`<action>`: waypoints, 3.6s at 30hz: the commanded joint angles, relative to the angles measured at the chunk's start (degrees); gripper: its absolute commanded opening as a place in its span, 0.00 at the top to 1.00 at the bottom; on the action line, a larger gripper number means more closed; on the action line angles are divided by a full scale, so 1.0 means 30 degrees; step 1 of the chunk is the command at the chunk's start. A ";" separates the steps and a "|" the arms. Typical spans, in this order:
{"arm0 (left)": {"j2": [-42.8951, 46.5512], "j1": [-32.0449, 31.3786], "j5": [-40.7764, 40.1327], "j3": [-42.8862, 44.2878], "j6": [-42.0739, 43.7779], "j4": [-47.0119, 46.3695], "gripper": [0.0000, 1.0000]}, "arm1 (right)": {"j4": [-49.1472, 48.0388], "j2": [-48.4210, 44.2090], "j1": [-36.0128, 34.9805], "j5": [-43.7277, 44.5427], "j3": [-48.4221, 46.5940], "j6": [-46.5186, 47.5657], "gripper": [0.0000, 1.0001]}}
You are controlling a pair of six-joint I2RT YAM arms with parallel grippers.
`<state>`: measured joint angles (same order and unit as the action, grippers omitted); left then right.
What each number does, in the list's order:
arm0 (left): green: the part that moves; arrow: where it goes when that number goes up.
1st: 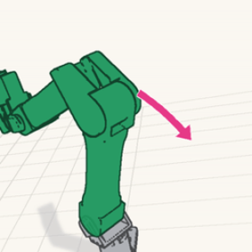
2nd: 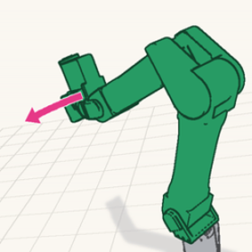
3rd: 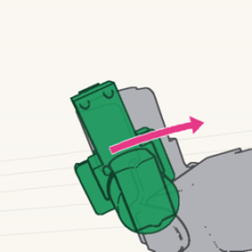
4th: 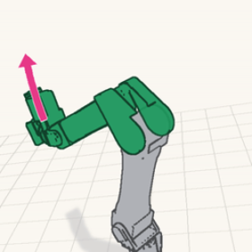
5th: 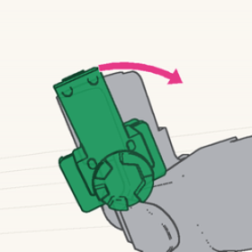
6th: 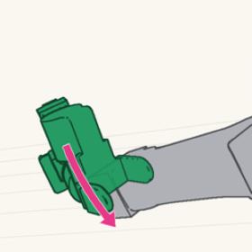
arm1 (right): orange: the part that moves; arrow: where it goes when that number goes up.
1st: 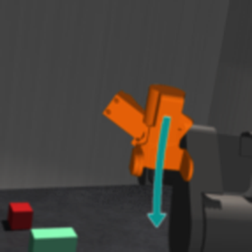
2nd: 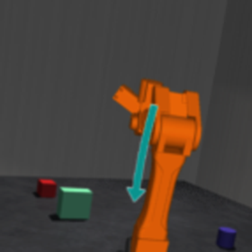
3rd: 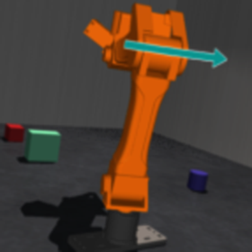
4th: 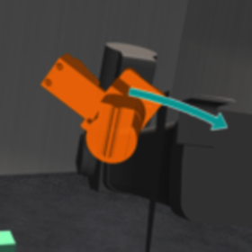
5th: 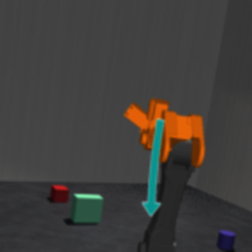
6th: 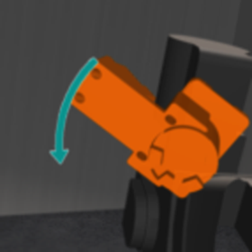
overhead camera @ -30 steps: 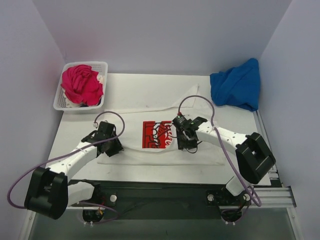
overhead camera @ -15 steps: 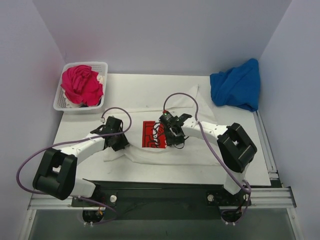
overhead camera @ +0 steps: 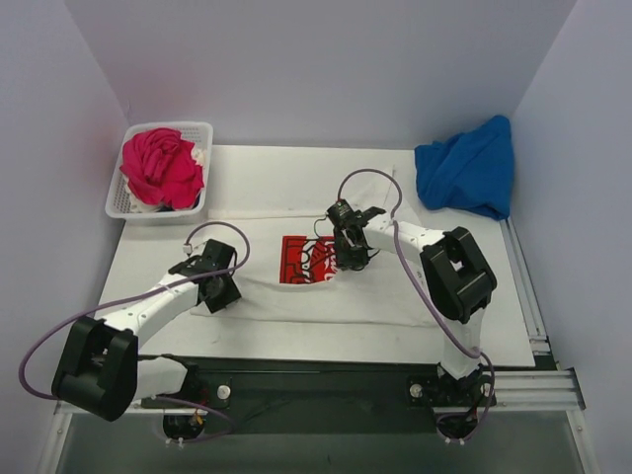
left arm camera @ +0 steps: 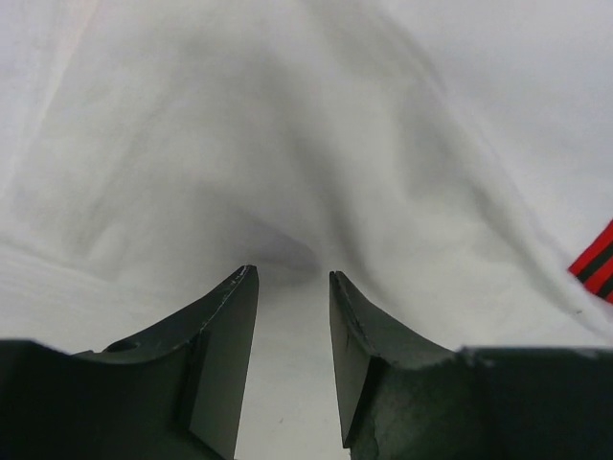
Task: Fold and stack the t-shirts
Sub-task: Fold the tshirt
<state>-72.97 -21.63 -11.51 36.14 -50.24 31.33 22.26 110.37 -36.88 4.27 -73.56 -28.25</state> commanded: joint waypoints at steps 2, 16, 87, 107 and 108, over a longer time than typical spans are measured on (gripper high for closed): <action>0.1207 0.0002 -0.1202 -0.0473 0.0311 0.2270 0.53 | 0.0284 0.0651 0.1042 -0.0018 -0.0763 -0.0105 0.69; 0.3106 0.0002 -0.2344 0.0754 0.0221 0.3062 0.52 | -0.0447 -0.1483 0.1542 0.0272 -0.0325 0.0540 0.71; 0.2379 0.0207 -0.2551 0.0115 -0.0715 0.3768 0.49 | 0.1046 -0.6319 0.6728 0.1012 0.5908 -0.0660 0.71; 0.0182 0.0471 -0.2290 0.0552 -0.3116 0.7924 0.47 | 0.5118 -0.5323 0.6844 0.0509 0.9020 -0.3210 0.80; 0.0299 0.0471 -0.2258 0.0464 -0.3465 0.8041 0.47 | 0.5235 -0.5469 0.6990 0.0567 0.9109 -0.3268 0.80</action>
<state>-73.28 -20.53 -18.59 37.47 -57.17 51.55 28.84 92.33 -16.86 4.49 -50.50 -36.03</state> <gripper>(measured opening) 0.525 0.203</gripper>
